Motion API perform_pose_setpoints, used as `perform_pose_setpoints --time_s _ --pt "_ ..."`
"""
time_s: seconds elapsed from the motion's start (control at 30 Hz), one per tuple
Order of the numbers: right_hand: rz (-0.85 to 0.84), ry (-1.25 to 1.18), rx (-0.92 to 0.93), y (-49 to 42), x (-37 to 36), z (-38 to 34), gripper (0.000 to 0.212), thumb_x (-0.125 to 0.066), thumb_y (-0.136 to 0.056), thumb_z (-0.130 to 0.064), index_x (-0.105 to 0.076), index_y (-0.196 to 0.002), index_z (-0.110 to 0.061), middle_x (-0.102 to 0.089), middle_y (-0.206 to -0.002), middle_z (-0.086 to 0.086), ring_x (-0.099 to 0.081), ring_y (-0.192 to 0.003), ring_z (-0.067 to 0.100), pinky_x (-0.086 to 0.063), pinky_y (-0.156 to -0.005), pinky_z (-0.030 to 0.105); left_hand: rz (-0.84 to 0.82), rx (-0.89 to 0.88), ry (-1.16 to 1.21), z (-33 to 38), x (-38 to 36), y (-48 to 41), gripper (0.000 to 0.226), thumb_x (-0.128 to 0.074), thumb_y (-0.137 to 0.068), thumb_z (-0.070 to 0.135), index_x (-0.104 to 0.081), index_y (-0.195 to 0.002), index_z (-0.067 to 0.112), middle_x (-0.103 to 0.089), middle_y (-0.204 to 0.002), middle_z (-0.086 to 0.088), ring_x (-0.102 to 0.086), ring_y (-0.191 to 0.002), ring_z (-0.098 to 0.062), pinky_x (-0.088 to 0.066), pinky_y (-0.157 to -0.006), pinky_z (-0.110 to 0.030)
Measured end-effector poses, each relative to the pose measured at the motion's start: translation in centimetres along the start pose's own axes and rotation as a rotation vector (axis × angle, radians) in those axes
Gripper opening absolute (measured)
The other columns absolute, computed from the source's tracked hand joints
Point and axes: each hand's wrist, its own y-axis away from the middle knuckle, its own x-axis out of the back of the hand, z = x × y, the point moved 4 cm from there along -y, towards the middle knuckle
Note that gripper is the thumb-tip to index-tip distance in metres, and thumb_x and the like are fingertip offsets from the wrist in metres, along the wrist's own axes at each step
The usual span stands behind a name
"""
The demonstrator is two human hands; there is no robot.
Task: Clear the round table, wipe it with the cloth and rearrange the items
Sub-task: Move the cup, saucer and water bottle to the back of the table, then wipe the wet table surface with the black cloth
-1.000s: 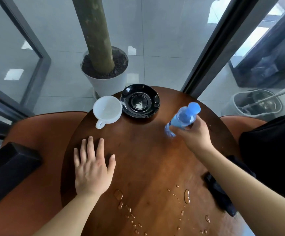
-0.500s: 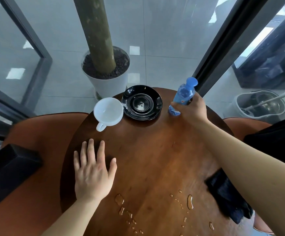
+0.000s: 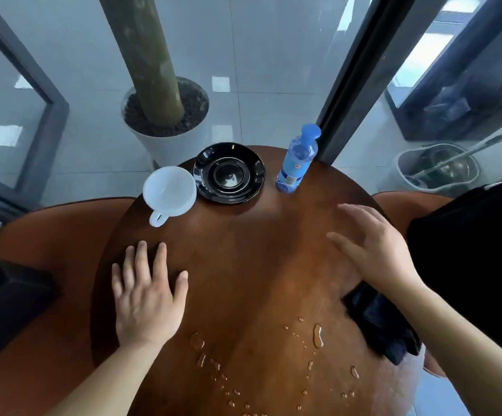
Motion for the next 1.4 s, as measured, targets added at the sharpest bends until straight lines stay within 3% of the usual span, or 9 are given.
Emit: perform_pose_setpoints --time_s 0.3,0.4,0.53,0.7,0.8,0.93,1.0,1.17,1.4 --pt "-0.010 0.521 -0.143 12.6 -0.9 9.8 0.068 -0.045 -0.088 -0.073 -0.060 -0.137 -0.029 -0.052 -0.147 0.010 -0.041 -0.137 0.036 -0.043 -0.105 0.053 0.034 0.003 0.035 0.0 -0.2 0.2 0.073 -0.034 -0.091 0.054 -0.043 -0.147 0.009 -0.035 -0.155 -0.024 -0.027 -0.147 -0.042 -0.019 -0.118 -0.062" --pt "0.025 0.513 -0.146 13.7 -2.7 10.6 0.058 -0.060 -0.090 -0.059 -0.056 -0.141 -0.031 -0.043 -0.154 0.014 -0.035 -0.140 0.040 -0.044 -0.101 0.058 0.034 0.001 0.033 0.1 -0.2 0.2 0.072 -0.034 -0.091 0.053 -0.043 -0.147 0.008 -0.034 -0.154 -0.025 -0.026 -0.146 -0.043 -0.019 -0.117 -0.063" --pt "0.157 0.570 -0.079 12.3 -2.3 10.2 0.042 -0.076 -0.083 -0.024 -0.068 -0.124 -0.024 -0.058 -0.136 0.015 -0.051 -0.117 0.041 -0.041 -0.090 0.054 0.035 -0.011 0.026 0.1 -0.3 0.3 0.072 -0.033 -0.092 0.051 -0.041 -0.147 0.006 -0.034 -0.154 -0.028 -0.026 -0.146 -0.045 -0.018 -0.117 -0.065" --pt "0.269 0.386 -0.117 9.8 -0.7 9.3 0.026 -0.068 -0.087 -0.034 -0.071 -0.112 -0.024 -0.072 -0.113 0.002 -0.061 -0.101 0.033 -0.036 -0.093 0.044 0.049 -0.039 0.042 0.0 -0.3 0.3 0.070 -0.033 -0.092 0.051 -0.043 -0.147 0.009 -0.033 -0.154 -0.028 -0.026 -0.146 -0.046 -0.018 -0.116 -0.065" --pt "0.224 0.296 -0.164 8.2 -1.9 9.4 0.038 -0.071 -0.089 -0.038 -0.067 -0.125 -0.026 -0.062 -0.133 0.005 -0.050 -0.120 0.037 -0.043 -0.102 0.049 0.055 -0.034 0.050 -0.1 -0.4 0.3 0.069 -0.033 -0.092 0.052 -0.044 -0.146 0.011 -0.034 -0.154 -0.027 -0.026 -0.146 -0.046 -0.019 -0.116 -0.065" --pt "0.053 0.349 -0.306 3.5 -3.6 10.1 0.061 -0.043 -0.098 -0.059 -0.036 -0.153 -0.034 -0.023 -0.165 0.006 -0.013 -0.153 0.031 -0.007 -0.125 0.047 0.053 -0.021 0.062 -0.2 -0.7 0.3 0.069 -0.035 -0.091 0.052 -0.043 -0.147 0.013 -0.032 -0.155 -0.025 -0.024 -0.147 -0.044 -0.017 -0.117 -0.064" --pt "-0.005 0.419 -0.292 4.2 -5.1 9.2 0.066 -0.030 -0.099 -0.065 -0.025 -0.157 -0.034 -0.011 -0.169 0.006 -0.001 -0.155 0.029 0.002 -0.125 0.047 0.039 -0.013 0.050 -0.3 -0.8 0.2 0.069 -0.035 -0.091 0.052 -0.042 -0.148 0.014 -0.031 -0.156 -0.024 -0.023 -0.148 -0.043 -0.017 -0.118 -0.063" --pt "-0.219 0.523 0.139 10.5 -7.4 6.2 0.069 -0.017 -0.099 -0.069 -0.023 -0.158 -0.035 -0.012 -0.168 -0.001 -0.002 -0.156 0.024 -0.006 -0.125 0.048 0.032 -0.007 0.049 -0.1 -0.6 0.2 0.069 -0.035 -0.092 0.052 -0.041 -0.148 0.014 -0.031 -0.156 -0.025 -0.023 -0.148 -0.043 -0.018 -0.118 -0.064" --pt "-0.195 0.428 0.017 0.0 -9.6 0.8 0.067 -0.028 -0.102 -0.060 -0.012 -0.160 -0.030 -0.003 -0.170 -0.003 0.006 -0.156 0.026 0.005 -0.125 0.047 0.027 -0.015 0.013 0.0 -0.7 0.3 0.069 -0.031 -0.093 0.052 -0.040 -0.150 0.013 -0.031 -0.156 -0.025 -0.024 -0.147 -0.044 -0.019 -0.117 -0.065"
